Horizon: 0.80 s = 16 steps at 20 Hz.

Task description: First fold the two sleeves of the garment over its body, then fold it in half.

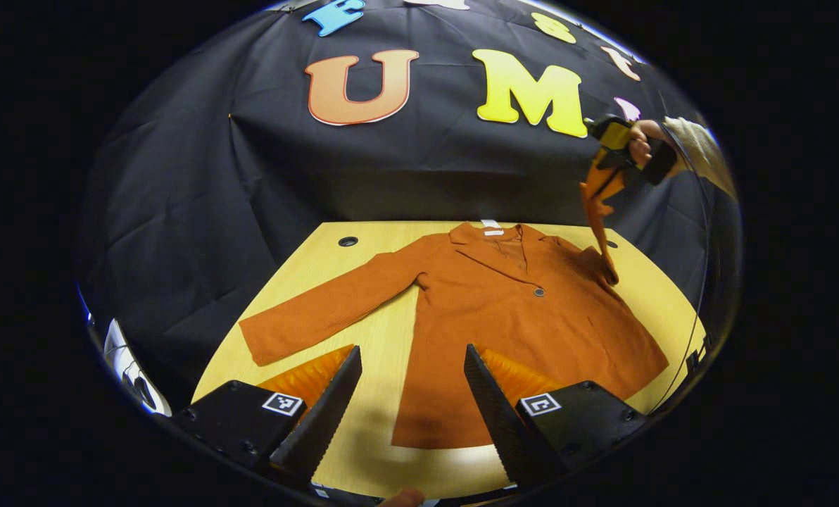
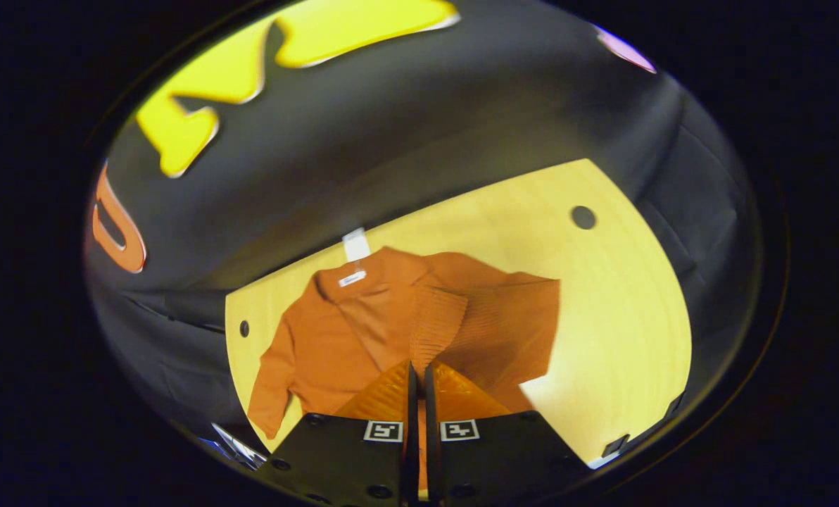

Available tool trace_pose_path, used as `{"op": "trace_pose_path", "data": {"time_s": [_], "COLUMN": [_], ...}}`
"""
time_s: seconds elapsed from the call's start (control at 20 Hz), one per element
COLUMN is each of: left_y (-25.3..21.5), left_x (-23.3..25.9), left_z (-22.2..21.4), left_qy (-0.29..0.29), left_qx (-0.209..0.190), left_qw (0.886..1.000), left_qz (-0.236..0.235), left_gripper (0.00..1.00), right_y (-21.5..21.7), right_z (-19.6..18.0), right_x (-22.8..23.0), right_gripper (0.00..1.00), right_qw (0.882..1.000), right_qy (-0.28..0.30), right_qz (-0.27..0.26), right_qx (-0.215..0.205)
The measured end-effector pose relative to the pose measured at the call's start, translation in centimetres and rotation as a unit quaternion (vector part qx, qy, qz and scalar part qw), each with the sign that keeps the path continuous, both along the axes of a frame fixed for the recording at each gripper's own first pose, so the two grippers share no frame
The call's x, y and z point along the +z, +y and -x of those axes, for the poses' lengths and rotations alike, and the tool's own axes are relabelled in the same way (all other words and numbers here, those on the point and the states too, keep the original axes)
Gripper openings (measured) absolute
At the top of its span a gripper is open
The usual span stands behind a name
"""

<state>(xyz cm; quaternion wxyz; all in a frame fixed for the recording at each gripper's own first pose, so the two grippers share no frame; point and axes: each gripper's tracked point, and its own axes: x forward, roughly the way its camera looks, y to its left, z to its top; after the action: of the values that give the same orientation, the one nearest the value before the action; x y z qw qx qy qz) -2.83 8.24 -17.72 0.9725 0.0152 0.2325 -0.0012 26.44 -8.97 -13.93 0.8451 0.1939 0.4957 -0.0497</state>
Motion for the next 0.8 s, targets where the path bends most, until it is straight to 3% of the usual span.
{"op": "trace_pose_path", "data": {"time_s": [0.25, 0.45, 0.6, 0.8], "left_y": [5.7, 8.2, 9.4, 9.2], "left_x": [-1.5, -4.0, -5.3, -5.5], "left_z": [1.4, 3.6, 4.8, 5.0], "left_qy": [0.021, 0.054, 0.071, 0.074], "left_qx": [0.062, 0.097, 0.121, 0.123], "left_qw": [0.998, 0.994, 0.99, 0.99], "left_qz": [0.001, 0.017, 0.012, 0.011], "left_gripper": [0.96, 0.96, 0.96, 0.96], "right_y": [14.2, 21.2, 23.7, 24.5], "right_z": [-2.2, -4.1, -4.3, -5.3], "right_x": [-4.6, -8.5, -11.4, -12.3], "right_gripper": [0.05, 0.05, 0.05, 0.07], "right_qw": [0.996, 0.99, 0.988, 0.99], "right_qy": [0.027, 0.054, 0.082, 0.073], "right_qz": [-0.014, -0.033, -0.041, -0.052], "right_qx": [0.088, 0.122, 0.124, 0.109]}}
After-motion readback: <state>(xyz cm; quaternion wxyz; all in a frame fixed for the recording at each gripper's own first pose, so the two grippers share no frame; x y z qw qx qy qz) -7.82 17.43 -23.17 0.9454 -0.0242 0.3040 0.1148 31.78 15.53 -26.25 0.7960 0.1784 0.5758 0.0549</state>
